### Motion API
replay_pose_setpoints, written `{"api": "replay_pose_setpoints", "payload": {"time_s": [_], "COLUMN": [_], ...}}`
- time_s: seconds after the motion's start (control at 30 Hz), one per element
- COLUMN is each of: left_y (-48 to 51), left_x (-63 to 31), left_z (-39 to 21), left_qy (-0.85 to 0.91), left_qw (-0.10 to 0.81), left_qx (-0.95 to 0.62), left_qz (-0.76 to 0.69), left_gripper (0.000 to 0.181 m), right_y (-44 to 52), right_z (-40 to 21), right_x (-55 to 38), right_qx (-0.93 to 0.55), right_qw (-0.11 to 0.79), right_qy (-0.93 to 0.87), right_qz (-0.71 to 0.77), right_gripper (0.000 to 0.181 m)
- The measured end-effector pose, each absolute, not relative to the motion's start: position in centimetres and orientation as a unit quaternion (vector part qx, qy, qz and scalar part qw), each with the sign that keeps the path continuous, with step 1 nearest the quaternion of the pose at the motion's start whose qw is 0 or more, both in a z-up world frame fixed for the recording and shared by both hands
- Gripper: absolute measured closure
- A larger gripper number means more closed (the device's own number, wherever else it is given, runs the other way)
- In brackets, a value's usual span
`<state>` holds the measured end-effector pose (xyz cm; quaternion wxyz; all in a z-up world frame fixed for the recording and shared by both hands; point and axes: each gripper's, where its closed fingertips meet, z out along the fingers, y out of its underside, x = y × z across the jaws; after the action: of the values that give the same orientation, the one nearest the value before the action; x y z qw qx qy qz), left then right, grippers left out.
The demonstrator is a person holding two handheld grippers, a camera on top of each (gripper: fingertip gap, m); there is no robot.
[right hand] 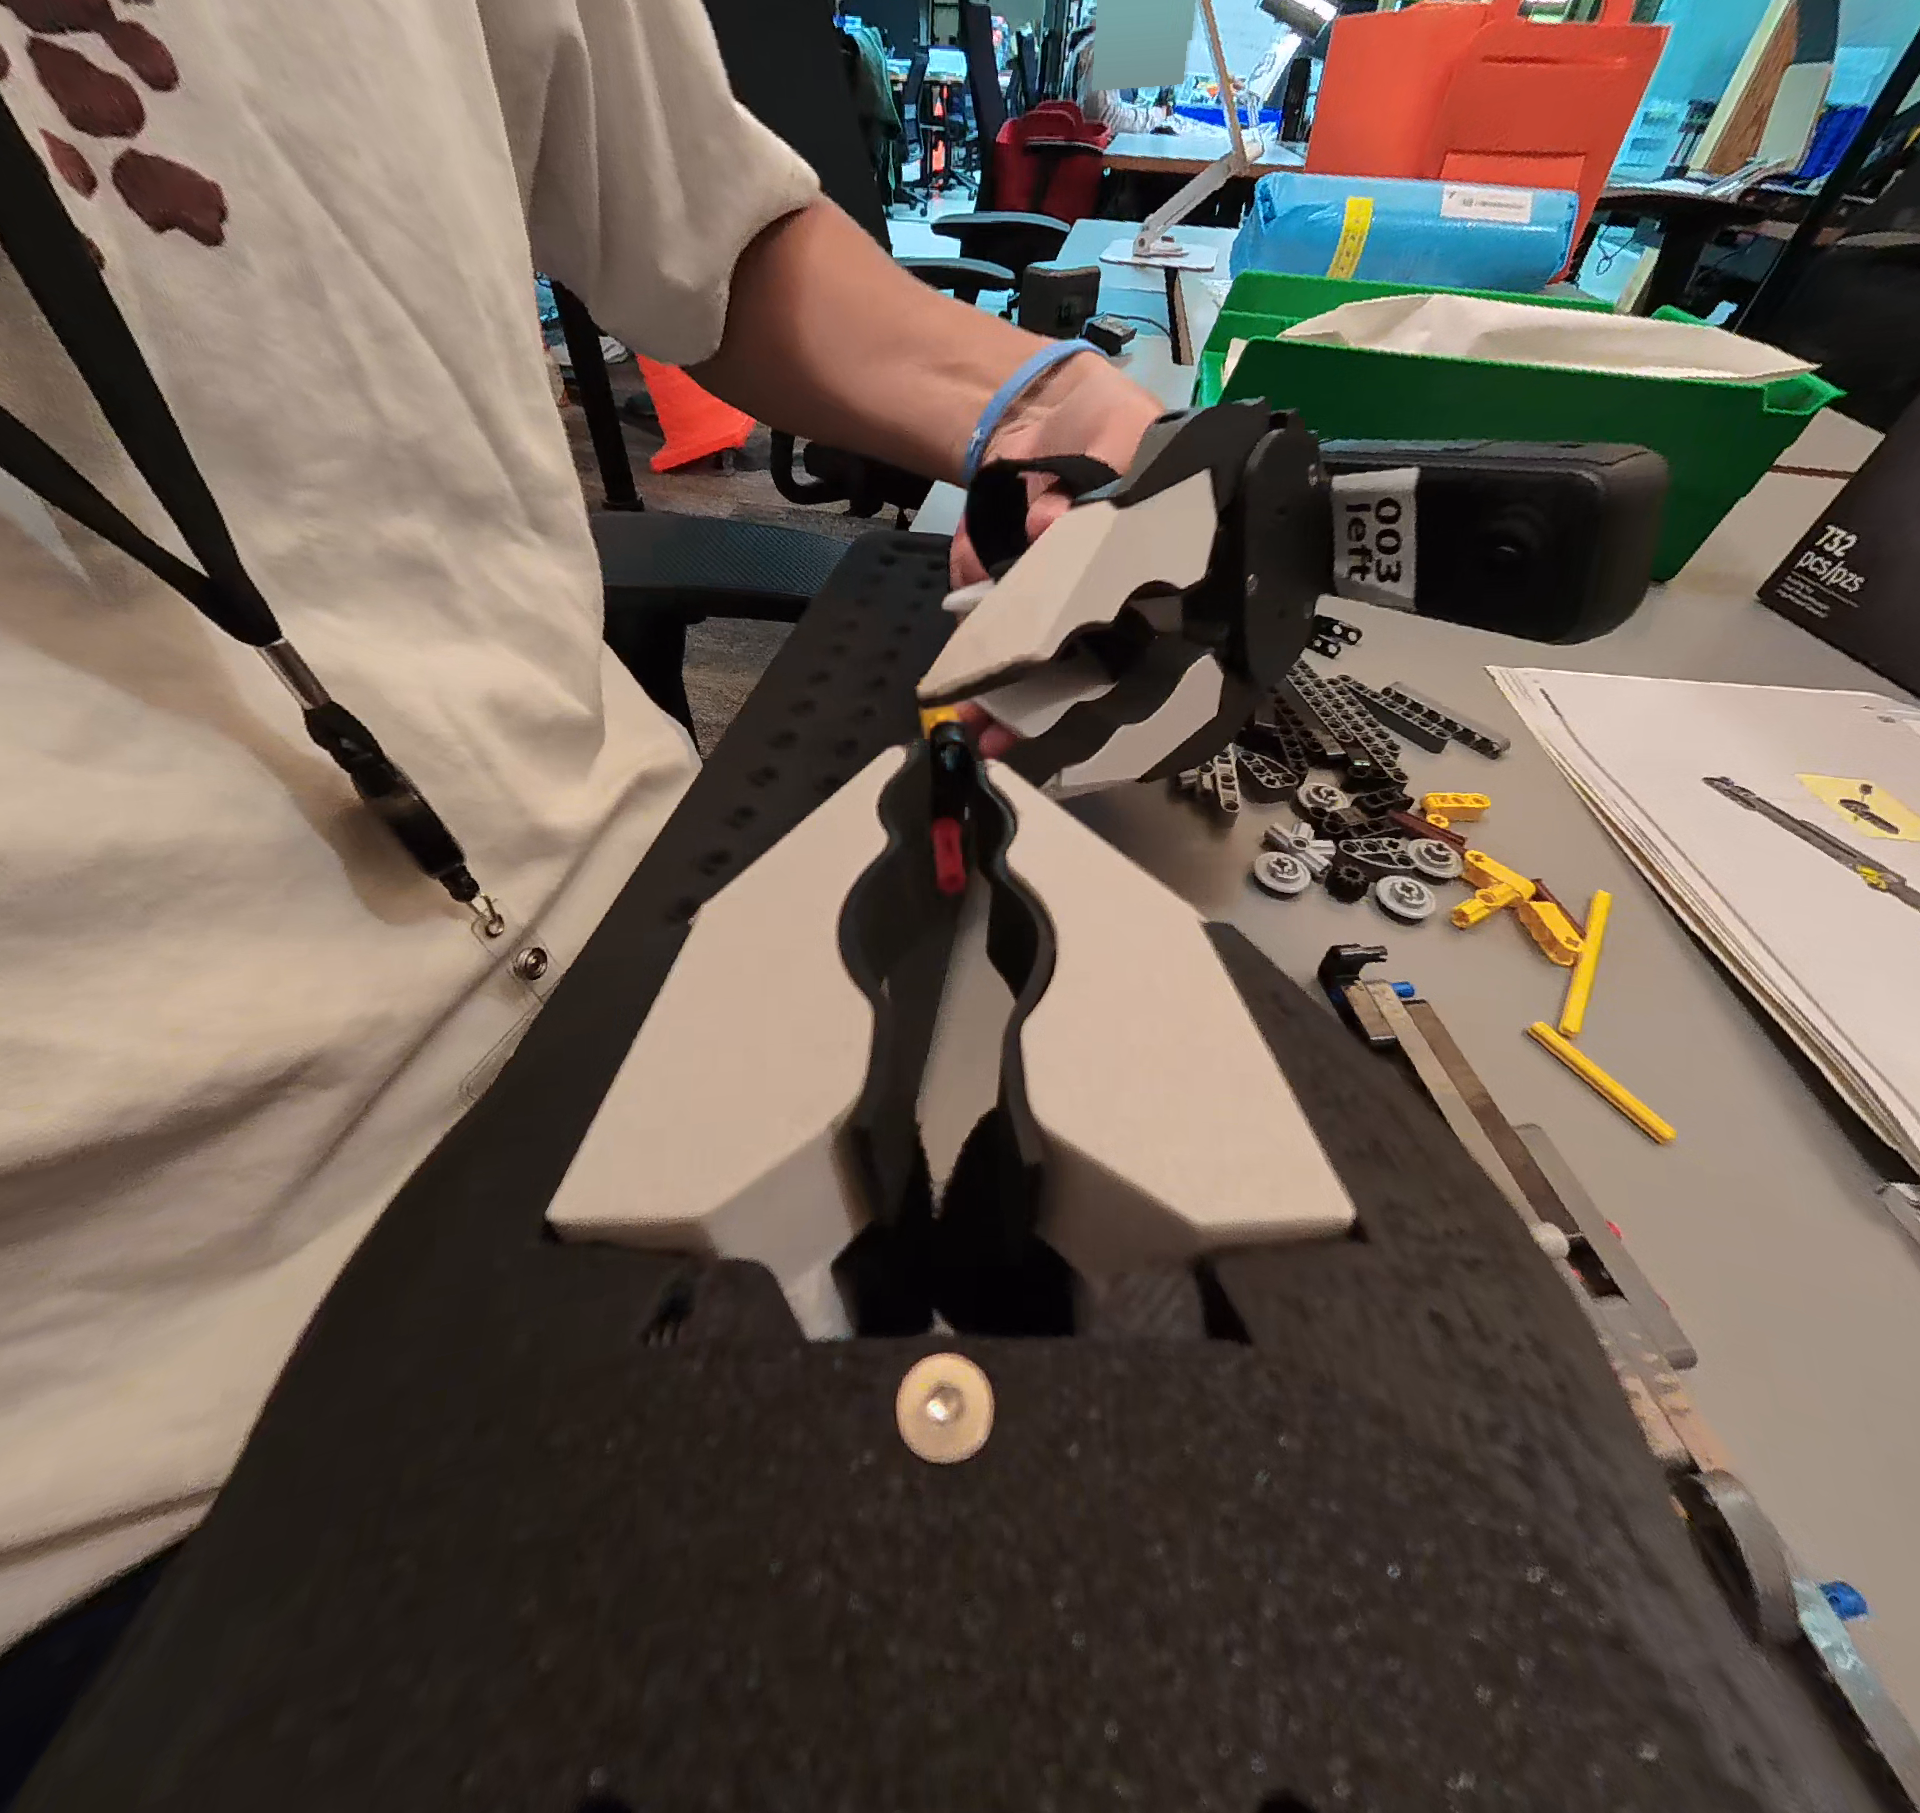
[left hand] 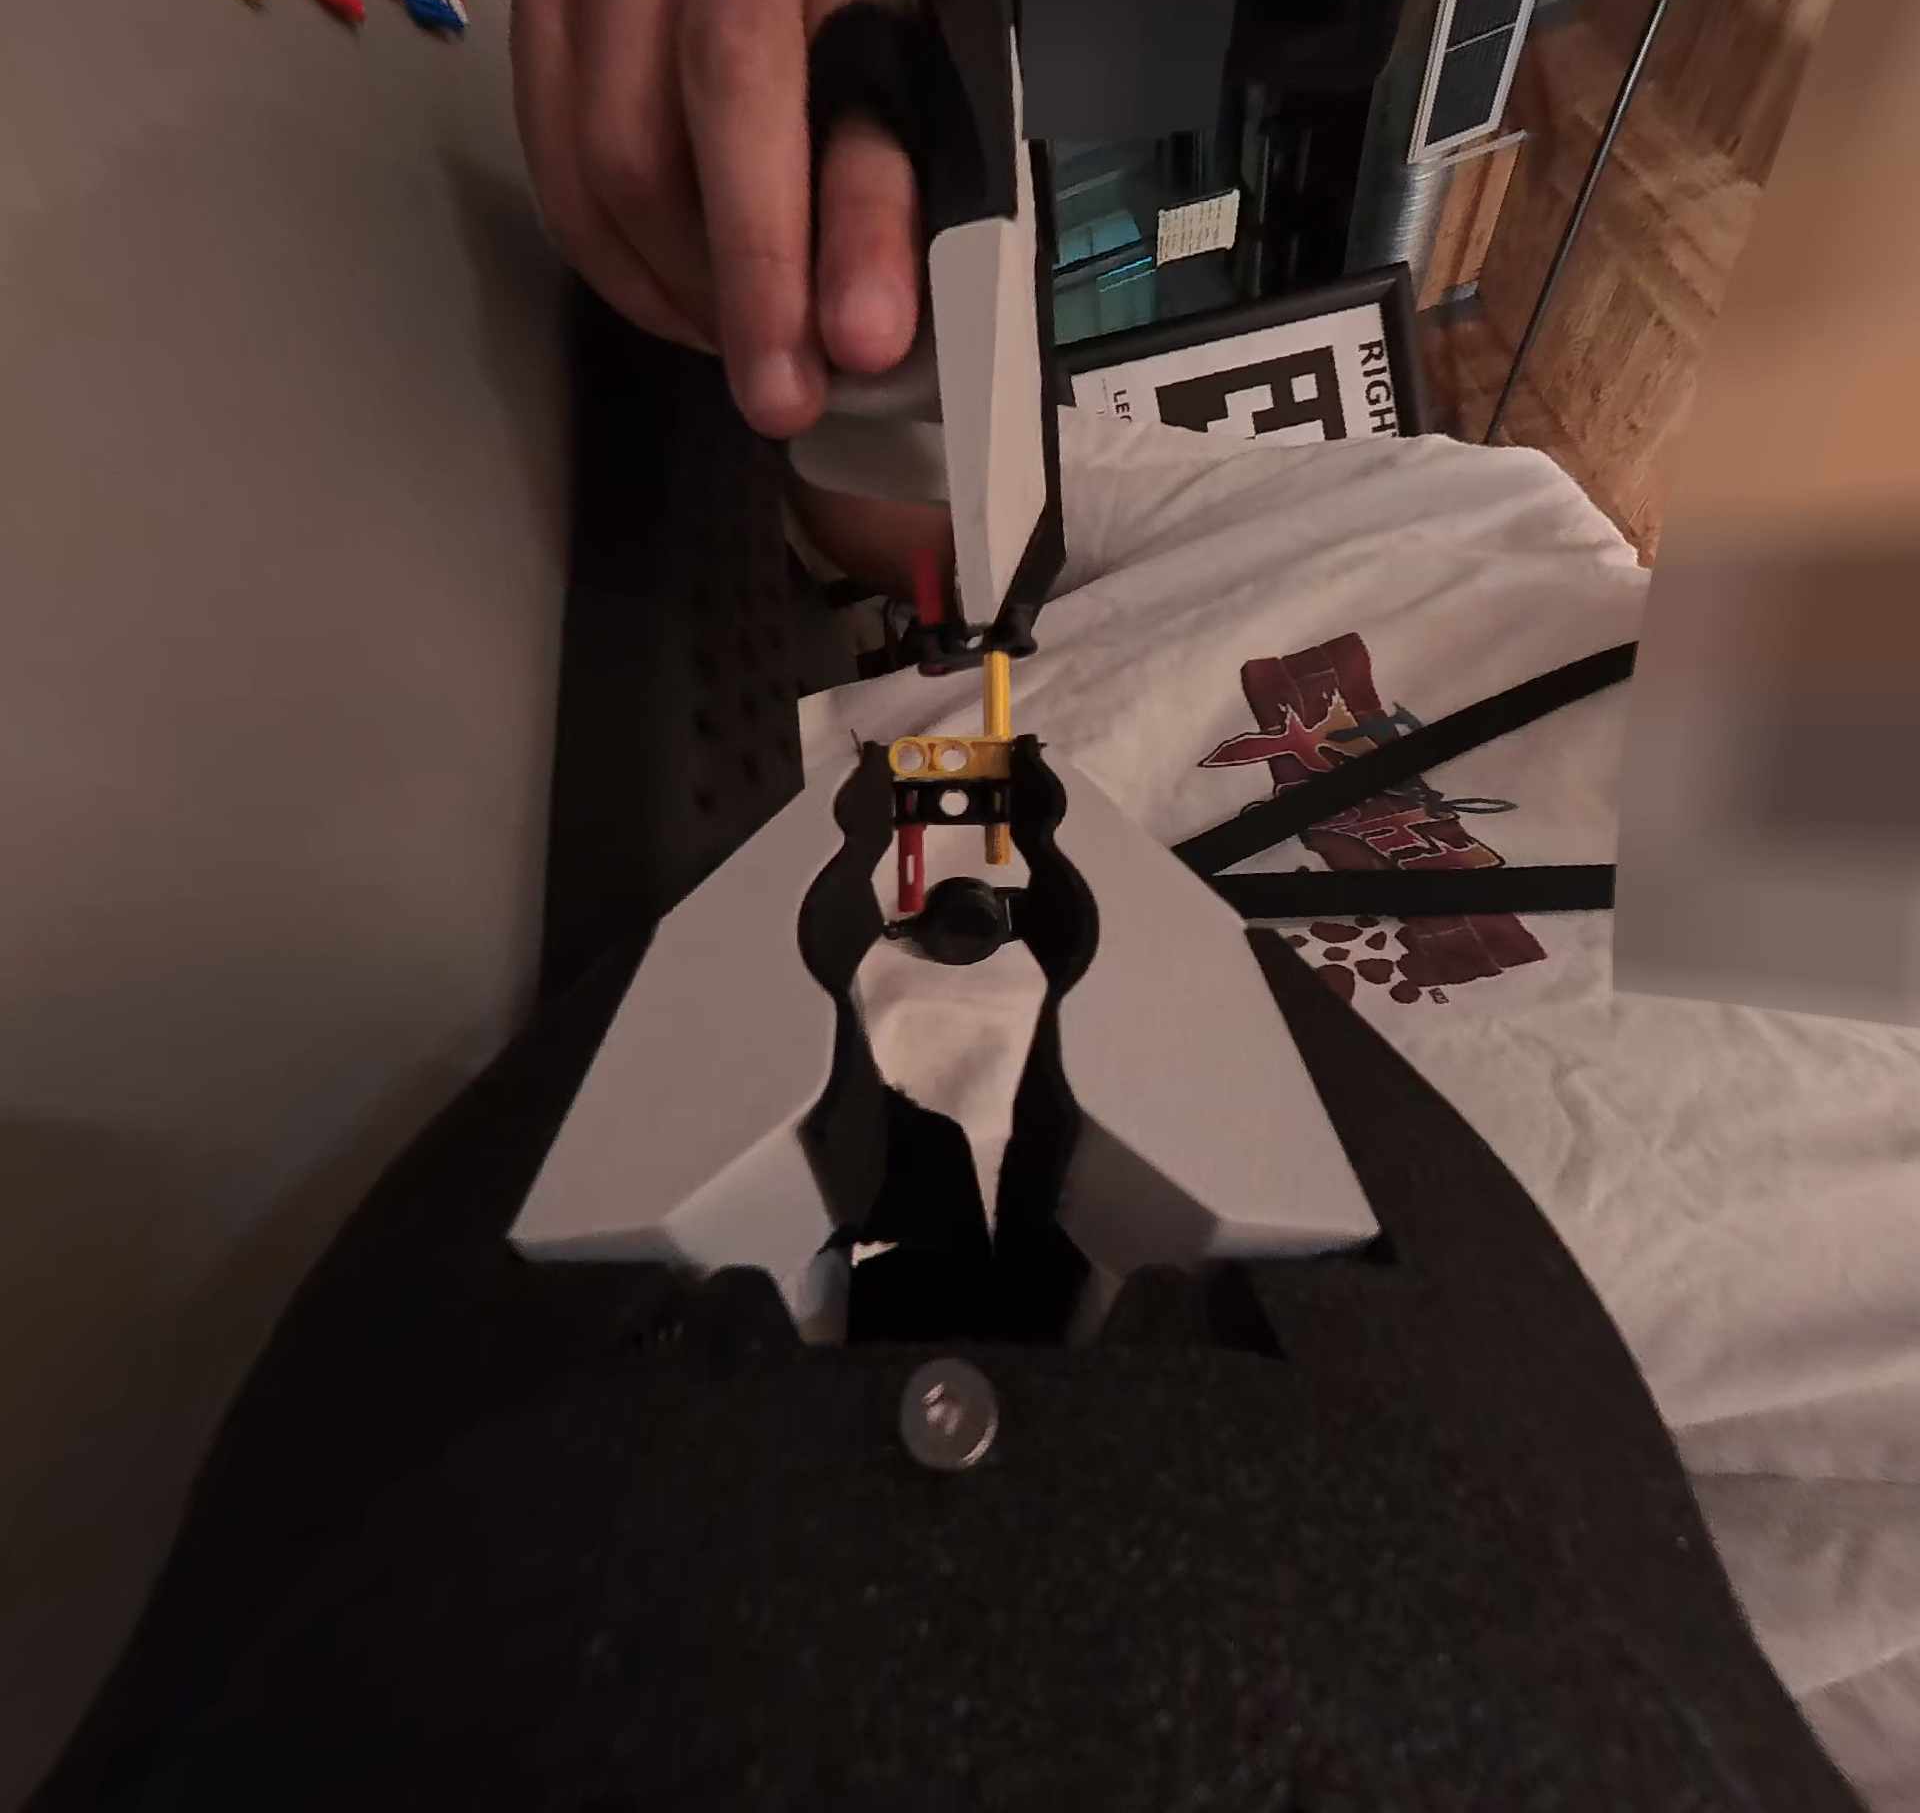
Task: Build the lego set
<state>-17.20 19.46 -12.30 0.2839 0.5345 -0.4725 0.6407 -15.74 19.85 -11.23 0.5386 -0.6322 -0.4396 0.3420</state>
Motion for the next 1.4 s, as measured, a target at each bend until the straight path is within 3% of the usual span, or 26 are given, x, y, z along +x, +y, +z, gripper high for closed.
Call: {"api": "replay_pose_setpoints", "payload": {"time_s": [1.4], "left_y": [19.1], "left_x": [-17.9], "left_z": [-13.7], "left_qy": [-0.489], "left_qw": [0.326], "left_qx": [0.549], "left_qz": [0.594], "left_gripper": [0.161], "right_y": [19.4], "right_z": [-13.4], "right_x": [-16.4], "right_qx": [-0.639], "right_qw": [0.514], "right_qy": [-0.490], "right_qz": [0.295], "right_gripper": [0.175]}}
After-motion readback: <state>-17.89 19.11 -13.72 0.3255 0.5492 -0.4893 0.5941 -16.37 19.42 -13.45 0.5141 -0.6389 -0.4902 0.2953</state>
